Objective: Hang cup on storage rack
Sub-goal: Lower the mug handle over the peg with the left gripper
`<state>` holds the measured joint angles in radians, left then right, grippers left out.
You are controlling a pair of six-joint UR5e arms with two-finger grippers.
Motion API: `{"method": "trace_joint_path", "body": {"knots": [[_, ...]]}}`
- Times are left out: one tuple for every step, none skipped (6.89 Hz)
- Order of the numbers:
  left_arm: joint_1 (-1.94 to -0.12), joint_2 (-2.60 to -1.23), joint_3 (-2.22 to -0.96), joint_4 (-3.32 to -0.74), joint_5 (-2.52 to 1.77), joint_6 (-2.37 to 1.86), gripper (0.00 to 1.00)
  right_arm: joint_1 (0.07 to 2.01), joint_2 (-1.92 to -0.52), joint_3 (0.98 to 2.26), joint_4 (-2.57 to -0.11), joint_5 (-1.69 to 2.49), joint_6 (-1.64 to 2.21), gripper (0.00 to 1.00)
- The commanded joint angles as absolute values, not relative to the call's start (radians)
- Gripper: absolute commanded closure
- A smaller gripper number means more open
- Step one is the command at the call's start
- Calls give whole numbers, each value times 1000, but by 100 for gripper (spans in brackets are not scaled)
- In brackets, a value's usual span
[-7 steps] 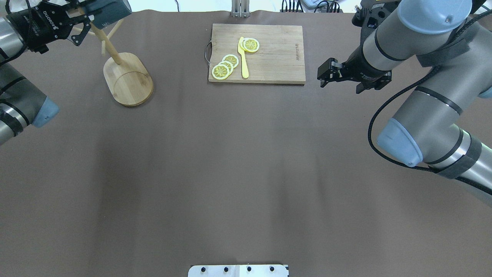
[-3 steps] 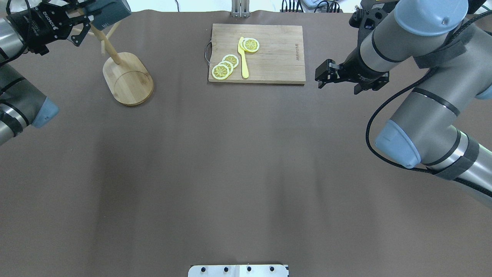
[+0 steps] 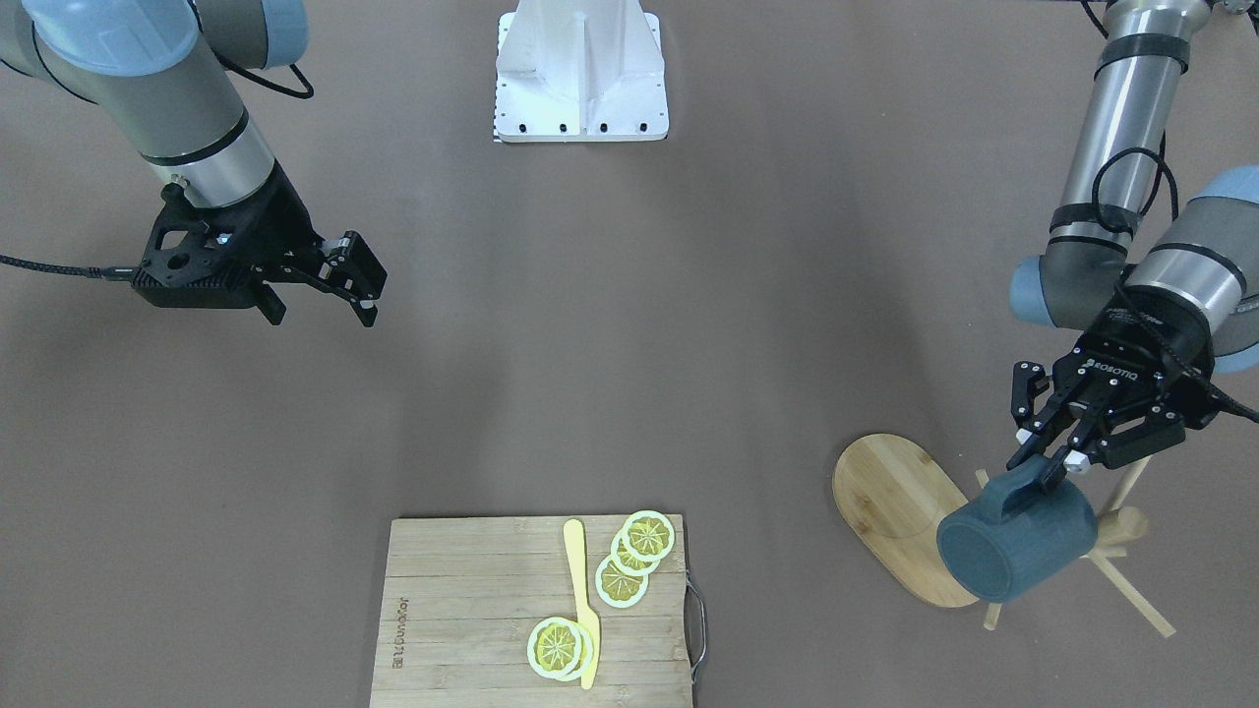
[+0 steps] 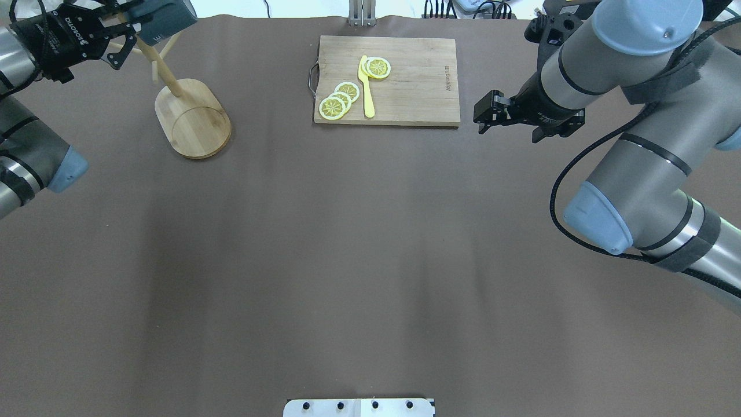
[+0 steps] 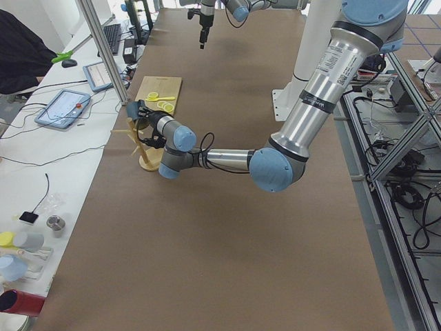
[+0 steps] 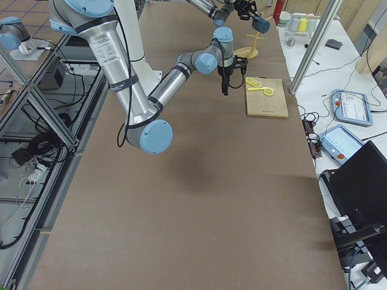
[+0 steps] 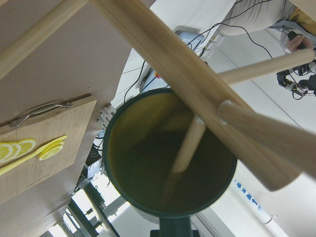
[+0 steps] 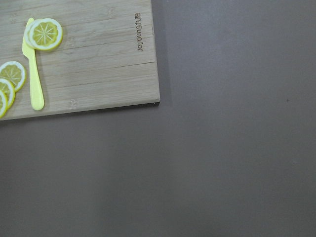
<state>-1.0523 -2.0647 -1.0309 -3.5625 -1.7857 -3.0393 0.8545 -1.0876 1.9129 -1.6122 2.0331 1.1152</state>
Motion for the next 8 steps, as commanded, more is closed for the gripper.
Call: {"method": "trace_joint_path", "body": {"knots": [[-1052, -2065, -1023, -3562, -1786, -3037, 65, 854, -1088, 1913, -1612, 2033, 1117, 0], [-1052, -2065, -1020, -3562, -1786, -3037, 61, 853, -1088, 1913, -1612, 2033, 1115, 0], [-1052, -2065, -1017, -3562, -1784, -3040, 61, 853, -1088, 1913, -1612, 2033, 1115, 0], [-1052, -2065, -1017, -3554, -1784, -3043, 61, 853, -1088, 1913, -1612, 2033, 1115, 0], [-1052, -2065, -1016, -3553, -1784, -3057, 61, 853, -1088, 1913, -1612, 2033, 1115, 0], [-1052, -2065, -1015, -3545, -1784, -3057, 60, 851, -1088, 1913, -1612, 2031, 1115, 0], [-1052, -2065, -1015, -3537, -1784, -3059, 4, 851, -1088, 1913, -1612, 2028, 1115, 0], [-1052, -2065, -1015, -3525, -1784, -3071, 2, 851, -1086, 1913, -1612, 2028, 1115, 0]]}}
